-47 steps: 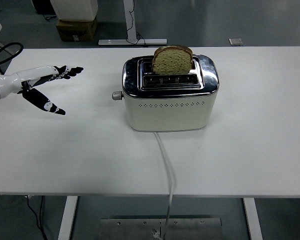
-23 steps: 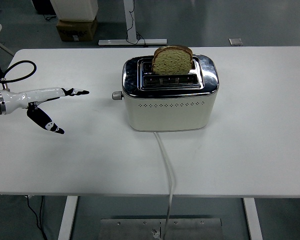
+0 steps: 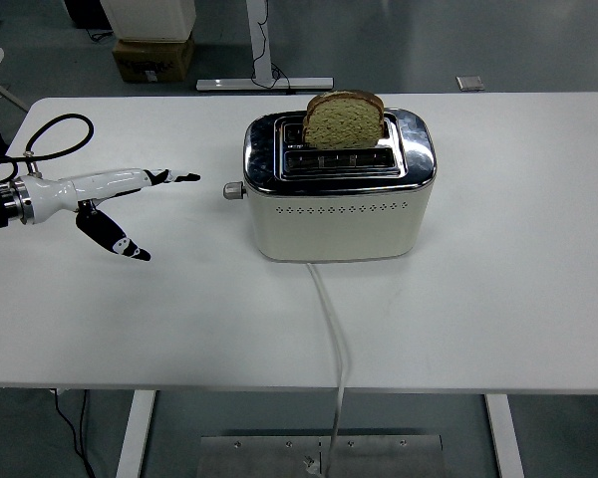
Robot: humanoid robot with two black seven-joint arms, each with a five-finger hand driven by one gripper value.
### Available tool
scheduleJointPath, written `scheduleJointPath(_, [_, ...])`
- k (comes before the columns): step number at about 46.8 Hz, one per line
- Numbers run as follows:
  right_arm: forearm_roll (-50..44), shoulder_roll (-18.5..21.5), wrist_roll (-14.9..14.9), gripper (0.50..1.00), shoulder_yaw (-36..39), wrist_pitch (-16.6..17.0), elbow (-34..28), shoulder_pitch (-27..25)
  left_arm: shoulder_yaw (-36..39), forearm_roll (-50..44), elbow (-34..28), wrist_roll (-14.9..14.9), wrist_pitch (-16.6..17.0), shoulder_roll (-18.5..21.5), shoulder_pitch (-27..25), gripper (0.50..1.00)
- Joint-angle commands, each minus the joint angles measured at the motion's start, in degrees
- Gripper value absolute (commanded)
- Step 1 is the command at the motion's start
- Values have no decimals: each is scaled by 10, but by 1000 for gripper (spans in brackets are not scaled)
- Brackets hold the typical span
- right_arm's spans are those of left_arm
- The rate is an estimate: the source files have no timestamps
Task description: Press down toaster
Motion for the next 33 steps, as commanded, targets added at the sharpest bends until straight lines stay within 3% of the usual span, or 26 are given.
scheduleJointPath(1, [0,0,0,998,0,0,0,-1,-1,-6,0,0,0,-9,-1,1000])
scheduleJointPath(33, [0,0,0,998,0,0,0,-1,-1,-11,3,2,1,-22,6,1000])
